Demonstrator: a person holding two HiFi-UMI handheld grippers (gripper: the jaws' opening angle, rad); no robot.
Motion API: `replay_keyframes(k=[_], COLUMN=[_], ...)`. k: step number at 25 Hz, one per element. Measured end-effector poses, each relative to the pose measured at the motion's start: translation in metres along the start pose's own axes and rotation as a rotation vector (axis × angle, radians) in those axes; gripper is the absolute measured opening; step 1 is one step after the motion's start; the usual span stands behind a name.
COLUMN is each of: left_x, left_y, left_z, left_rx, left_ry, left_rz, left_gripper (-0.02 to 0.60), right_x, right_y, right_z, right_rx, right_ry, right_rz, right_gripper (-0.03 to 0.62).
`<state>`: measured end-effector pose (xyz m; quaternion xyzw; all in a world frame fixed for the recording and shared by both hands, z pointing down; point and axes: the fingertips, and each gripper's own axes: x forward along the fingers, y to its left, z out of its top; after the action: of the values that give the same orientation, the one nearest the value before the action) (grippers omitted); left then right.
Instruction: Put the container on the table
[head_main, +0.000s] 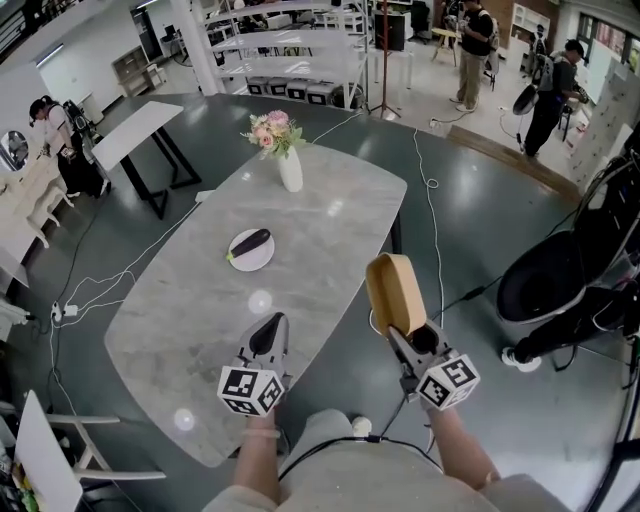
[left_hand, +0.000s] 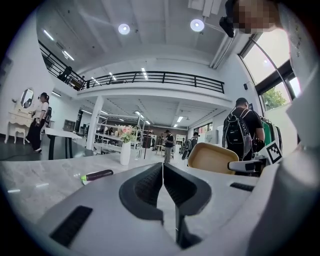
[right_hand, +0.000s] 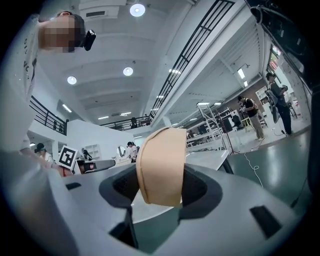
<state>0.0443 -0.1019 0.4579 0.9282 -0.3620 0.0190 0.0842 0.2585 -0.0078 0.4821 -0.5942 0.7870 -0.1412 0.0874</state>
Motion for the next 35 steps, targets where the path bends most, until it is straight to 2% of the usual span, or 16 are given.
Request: replay_keyframes(k=[11,21,35], left_x=[0.009,0.046,0.113], left_y=[0.038,0.083,0.135], left_z=[-0.007,-0.001,0.005], left_rx=[-0.002,-0.011,-0.040], left_ry=[0.030,-0.007,-0.001], left_rz=[0.094,0.162,0.182], left_gripper=[0.009,0.009,0.009], right_x=[0.060,0.127,0.200], right_y=[-0.004,-0.019,-0.043], right_z=[-0.014,-0.018,-0.028], right_rx=[0.049,0.054,0.104], right_ry=[0.048,0.104,0.207], right_rz=[0.085,0.139,0.166], right_gripper=[0.229,0.229,0.229])
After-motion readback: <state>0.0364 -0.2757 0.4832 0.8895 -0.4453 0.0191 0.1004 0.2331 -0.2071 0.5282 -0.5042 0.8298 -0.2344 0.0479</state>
